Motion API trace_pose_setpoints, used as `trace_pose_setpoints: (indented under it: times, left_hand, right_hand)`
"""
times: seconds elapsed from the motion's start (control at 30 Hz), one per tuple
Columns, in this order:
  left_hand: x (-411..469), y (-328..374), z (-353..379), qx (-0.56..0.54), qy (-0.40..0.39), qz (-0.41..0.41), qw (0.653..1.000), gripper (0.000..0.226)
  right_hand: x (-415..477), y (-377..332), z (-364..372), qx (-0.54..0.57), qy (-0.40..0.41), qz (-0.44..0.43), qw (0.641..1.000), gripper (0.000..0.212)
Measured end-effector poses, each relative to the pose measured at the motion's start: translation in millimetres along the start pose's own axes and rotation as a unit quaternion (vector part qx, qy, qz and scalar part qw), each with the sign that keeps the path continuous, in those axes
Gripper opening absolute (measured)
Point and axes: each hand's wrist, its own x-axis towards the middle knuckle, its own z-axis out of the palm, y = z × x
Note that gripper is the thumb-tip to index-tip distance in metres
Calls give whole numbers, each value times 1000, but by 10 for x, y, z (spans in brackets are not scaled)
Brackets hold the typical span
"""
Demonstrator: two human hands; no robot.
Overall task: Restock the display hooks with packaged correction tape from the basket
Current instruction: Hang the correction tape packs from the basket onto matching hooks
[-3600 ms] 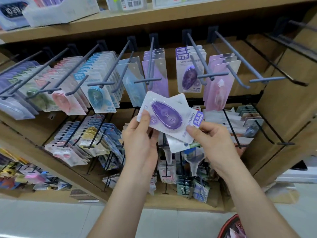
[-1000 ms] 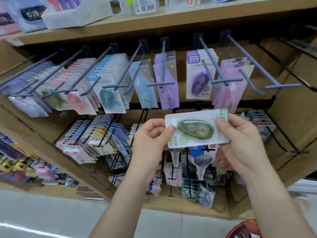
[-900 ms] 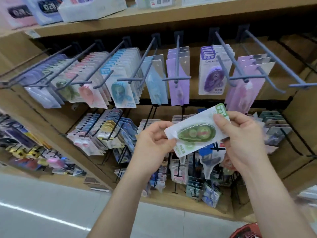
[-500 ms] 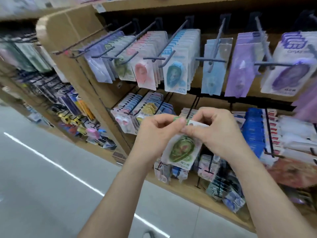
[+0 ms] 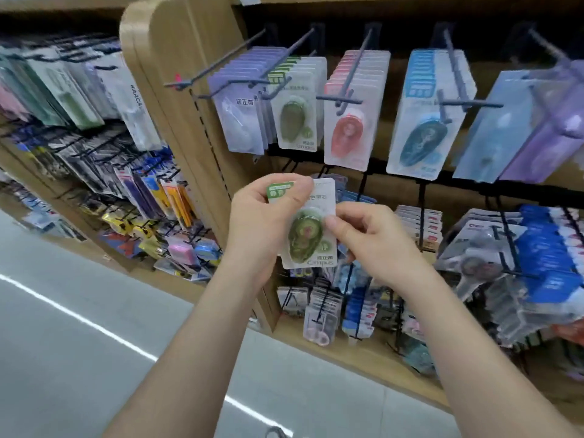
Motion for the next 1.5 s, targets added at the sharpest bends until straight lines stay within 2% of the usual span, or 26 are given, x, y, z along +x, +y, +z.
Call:
trace_pose_setpoints:
  times: [0.13,0.23,0.37,0.57,0.67,0.77,0.83,0.97,1.03,1.13,1.2,1.33,1.4,1.5]
  left_hand:
    - [321,114,-244,36,-16,39,998,16]
    - [536,202,-351,46,-48,75,995,15]
    - [780,297,-370,1,-35,93,995,16]
    - [1052,322,-276,-12,28,120,992,10]
    - [1102,317,-249,16,17,135,991,9]
    - [1175,351,-289,42,-8,110,993,21]
    - [1210,386,-310,17,-50,74,996,6]
    - [1259,409,-308,-44,-63,9,997,18]
    - [1229,355,-337,-8,-66,24,998,14]
    - [1059,154,-457,92,-82,96,988,40]
    - [964,30,-503,156,-92,117,976,46]
    - [1097,-76,-465,241,-34,110,964,48]
    - [1209,-76,-402,271,-24,114,955,53]
    - [1354,-123,-303,301,-11,131,944,54]
  right_hand:
    - [146,-127,320,95,29,25,995,15]
    - [251,-167,468,79,62,29,995,17]
    - [413,-220,597,69,127,28,989,2]
    - [684,-300,664,79,198,8,977,19]
    - [756,-264,691,74,213,19,974,20]
    - [792,-265,709,87,208,34,974,19]
    - [806,-250,700,94,206,46,973,19]
    - [836,-226,688,79,207,57,974,20]
    - [861,-227,679,82,209,62,973,20]
    - [922,-223,645,88,219,74,969,20]
    - [971,-225,634,89,233,79,965,24]
    - [1089,-224,637,75,267,85,957,16]
    - [1109,-196,608,-16,266,66,962,13]
    - [1018,-165,505,-169,264,53,948,26]
